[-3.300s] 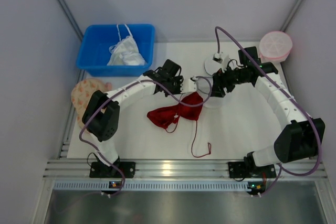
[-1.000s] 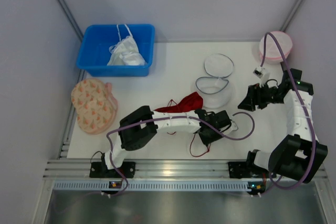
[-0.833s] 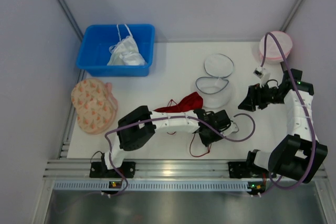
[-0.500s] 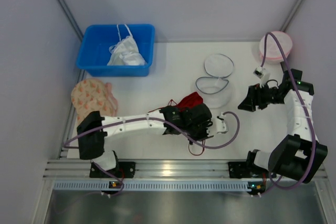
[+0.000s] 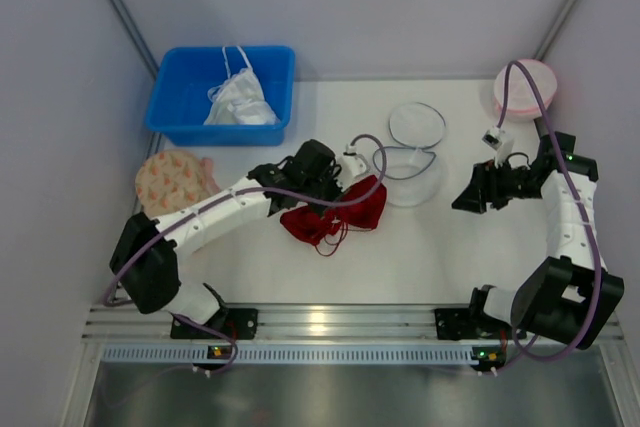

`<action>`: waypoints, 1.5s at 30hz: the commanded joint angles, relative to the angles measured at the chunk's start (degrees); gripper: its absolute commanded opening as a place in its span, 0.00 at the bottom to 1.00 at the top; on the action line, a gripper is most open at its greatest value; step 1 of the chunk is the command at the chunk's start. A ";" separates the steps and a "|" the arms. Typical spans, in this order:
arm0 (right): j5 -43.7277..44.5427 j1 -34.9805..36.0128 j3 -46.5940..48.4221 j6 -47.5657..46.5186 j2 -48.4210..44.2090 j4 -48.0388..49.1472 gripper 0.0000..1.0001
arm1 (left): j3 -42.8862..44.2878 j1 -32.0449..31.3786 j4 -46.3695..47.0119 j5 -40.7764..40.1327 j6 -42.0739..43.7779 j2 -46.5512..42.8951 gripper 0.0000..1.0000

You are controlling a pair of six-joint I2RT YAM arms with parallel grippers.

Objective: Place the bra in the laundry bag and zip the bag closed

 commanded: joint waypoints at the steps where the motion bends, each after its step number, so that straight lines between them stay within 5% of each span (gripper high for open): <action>1: -3.16 -0.27 2.49 0.09 0.05 0.05 0.66 | 3.86 4.59 3.24 0.46 -0.91 2.60 0.00; 12: -1.76 5.70 -1.73 5.54 -0.64 4.88 0.65 | 12.65 13.04 3.68 -2.63 -7.85 19.55 0.00; 22: 0.88 15.98 -3.05 13.53 3.04 15.33 0.64 | 11.95 14.98 4.21 -2.27 -9.61 24.14 0.00; 25: 2.37 19.24 -3.23 18.27 5.23 20.96 0.63 | 11.69 16.30 4.30 -1.66 -10.15 24.06 0.21; 31: 5.71 25.39 -0.95 23.90 12.09 30.36 0.61 | 8.01 18.32 4.47 3.68 -5.93 15.46 0.49; 38: 9.23 30.83 2.40 27.95 19.21 35.90 0.58 | -1.14 30.08 0.35 17.90 -4.70 0.00 0.54; 45: 12.22 36.02 4.59 30.68 24.83 38.55 0.57 | -7.46 41.16 -8.97 29.70 -6.71 -6.09 0.56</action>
